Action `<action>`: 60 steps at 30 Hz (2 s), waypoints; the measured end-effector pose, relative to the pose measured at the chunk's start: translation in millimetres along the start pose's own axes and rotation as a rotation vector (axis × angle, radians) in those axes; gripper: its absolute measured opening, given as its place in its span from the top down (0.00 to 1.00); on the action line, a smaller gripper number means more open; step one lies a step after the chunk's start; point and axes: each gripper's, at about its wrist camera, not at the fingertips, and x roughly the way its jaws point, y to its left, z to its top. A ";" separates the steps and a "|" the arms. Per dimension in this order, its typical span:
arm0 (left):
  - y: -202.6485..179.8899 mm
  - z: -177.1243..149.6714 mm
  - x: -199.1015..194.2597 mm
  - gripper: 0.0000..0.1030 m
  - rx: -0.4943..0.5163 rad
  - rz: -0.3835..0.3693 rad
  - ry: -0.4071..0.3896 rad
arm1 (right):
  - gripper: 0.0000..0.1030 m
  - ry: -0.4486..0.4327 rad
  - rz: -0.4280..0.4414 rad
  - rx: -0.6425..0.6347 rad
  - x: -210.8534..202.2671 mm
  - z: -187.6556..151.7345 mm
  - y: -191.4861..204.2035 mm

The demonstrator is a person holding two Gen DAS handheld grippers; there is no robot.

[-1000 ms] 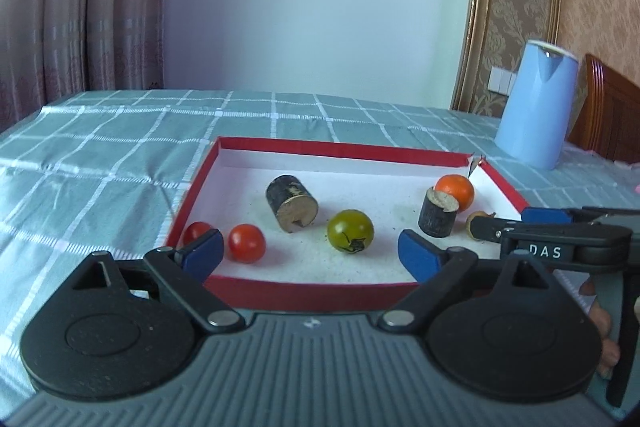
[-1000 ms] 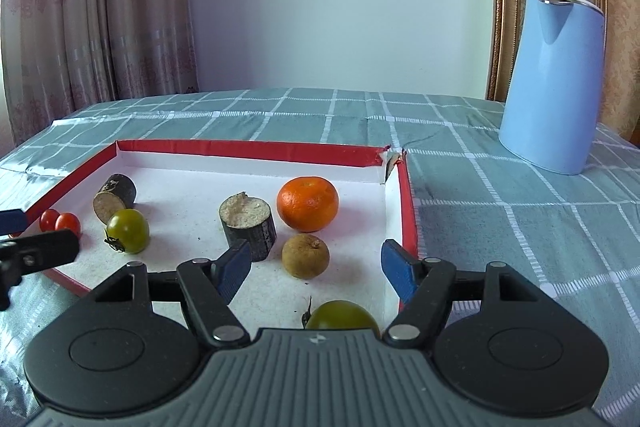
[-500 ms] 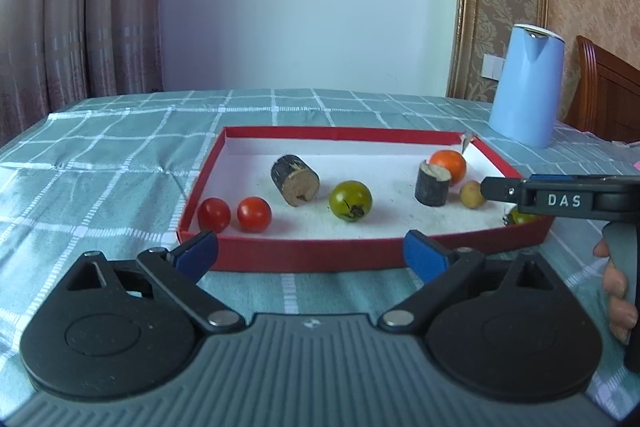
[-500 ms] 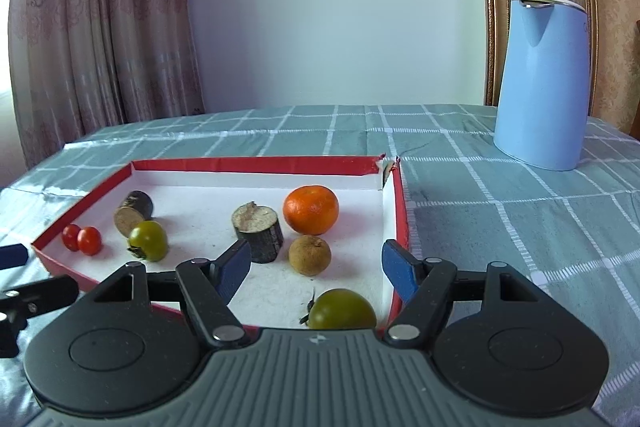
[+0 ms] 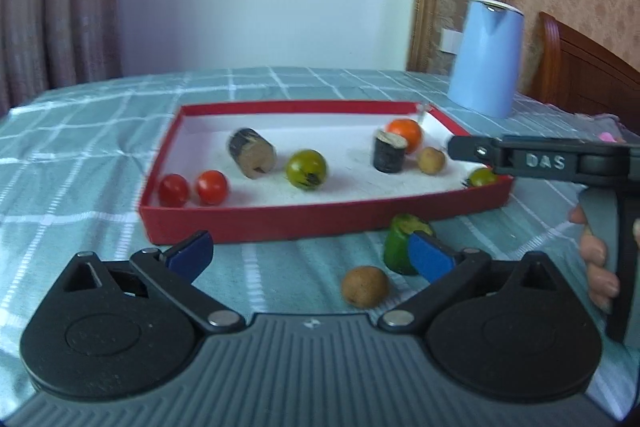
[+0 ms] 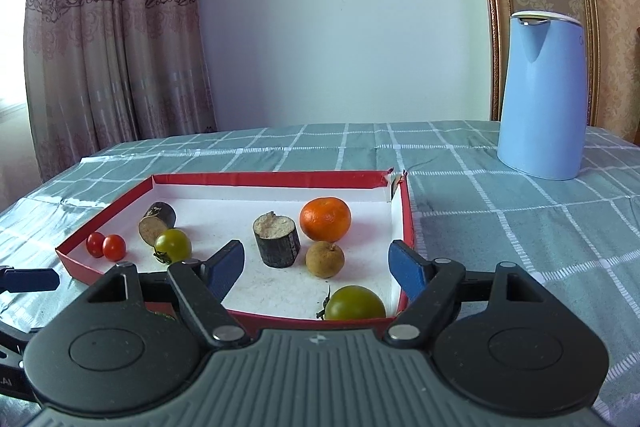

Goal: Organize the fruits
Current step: 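Move the left tool to the second brown round fruit and close on it, then grasp the green cucumber piece with the right tool while the left tool holds the brown fruit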

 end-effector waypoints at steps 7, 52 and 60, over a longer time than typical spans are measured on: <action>-7.2 -3.1 10.5 0.00 0.046 -0.071 0.091 | 0.23 0.008 -0.003 -0.002 0.5 -1.1 2.3; 21.1 -5.5 2.9 0.77 -0.126 0.085 0.069 | 0.26 0.060 0.247 -0.281 -23.7 -27.1 63.0; 20.4 -5.7 3.6 0.77 -0.124 0.086 0.070 | 0.31 0.094 0.223 -0.292 -15.5 -28.4 65.7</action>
